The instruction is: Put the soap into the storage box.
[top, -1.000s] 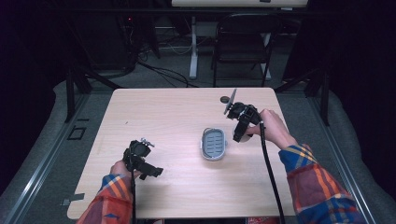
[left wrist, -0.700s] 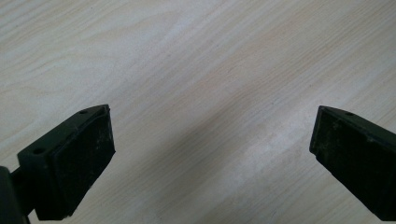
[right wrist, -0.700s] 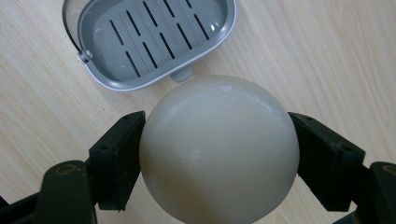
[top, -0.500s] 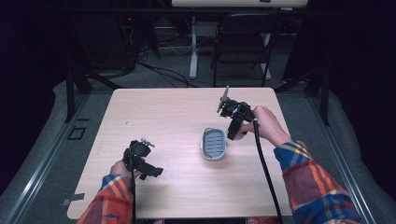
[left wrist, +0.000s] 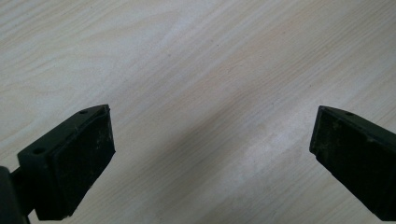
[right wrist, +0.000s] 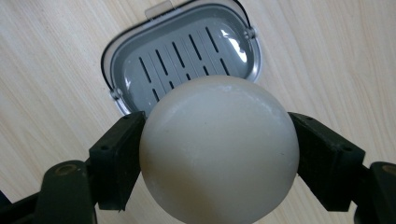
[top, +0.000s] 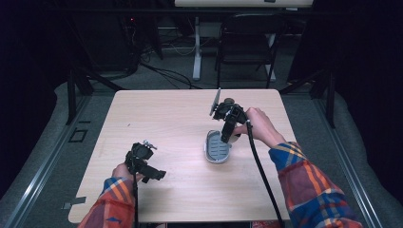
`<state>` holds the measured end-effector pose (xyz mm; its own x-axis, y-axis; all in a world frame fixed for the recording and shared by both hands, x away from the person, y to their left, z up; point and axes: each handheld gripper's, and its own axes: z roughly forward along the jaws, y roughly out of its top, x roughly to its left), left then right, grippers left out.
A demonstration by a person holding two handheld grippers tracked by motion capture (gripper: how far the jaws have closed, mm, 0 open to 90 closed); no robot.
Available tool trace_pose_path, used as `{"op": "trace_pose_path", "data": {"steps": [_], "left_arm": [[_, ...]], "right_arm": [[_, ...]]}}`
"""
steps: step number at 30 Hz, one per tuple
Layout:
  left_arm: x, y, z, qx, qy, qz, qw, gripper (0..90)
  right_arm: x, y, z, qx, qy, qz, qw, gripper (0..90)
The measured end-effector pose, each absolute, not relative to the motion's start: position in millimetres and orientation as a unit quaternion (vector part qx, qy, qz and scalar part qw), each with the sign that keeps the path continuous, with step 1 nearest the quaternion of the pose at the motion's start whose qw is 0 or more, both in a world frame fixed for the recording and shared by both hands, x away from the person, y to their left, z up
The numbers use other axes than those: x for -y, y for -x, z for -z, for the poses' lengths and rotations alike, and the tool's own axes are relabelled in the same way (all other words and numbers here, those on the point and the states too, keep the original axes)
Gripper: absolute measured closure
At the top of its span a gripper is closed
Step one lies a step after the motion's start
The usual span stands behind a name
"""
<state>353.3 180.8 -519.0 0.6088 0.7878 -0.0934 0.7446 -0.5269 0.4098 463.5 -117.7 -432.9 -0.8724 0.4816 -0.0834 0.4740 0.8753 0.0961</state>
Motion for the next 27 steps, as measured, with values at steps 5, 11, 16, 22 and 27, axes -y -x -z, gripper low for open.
{"op": "trace_pose_path", "data": {"steps": [5,11,16,22,27], "left_arm": [[-181.0,-352.9,518.8,-0.44,-0.872,-0.051,0.209,0.0],[-181.0,-353.2,519.0,-0.44,-0.872,-0.052,0.208,0.0],[-180.9,-353.3,519.1,-0.44,-0.872,-0.052,0.207,0.0],[-180.8,-353.3,519.2,-0.44,-0.872,-0.053,0.206,0.0],[-180.8,-353.5,519.3,-0.44,-0.872,-0.053,0.206,0.0]], "right_arm": [[111.7,-464.1,435.8,-0.967,-0.245,-0.041,0.05,22.8],[100.3,-468.0,447.0,-0.969,-0.24,-0.043,0.04,22.8],[94.9,-469.2,455.4,-0.97,-0.236,-0.042,0.034,22.8],[89.9,-471.2,466.5,-0.97,-0.238,-0.044,0.027,22.7],[88.5,-471.5,475.7,-0.969,-0.242,-0.048,0.026,22.7]]}}
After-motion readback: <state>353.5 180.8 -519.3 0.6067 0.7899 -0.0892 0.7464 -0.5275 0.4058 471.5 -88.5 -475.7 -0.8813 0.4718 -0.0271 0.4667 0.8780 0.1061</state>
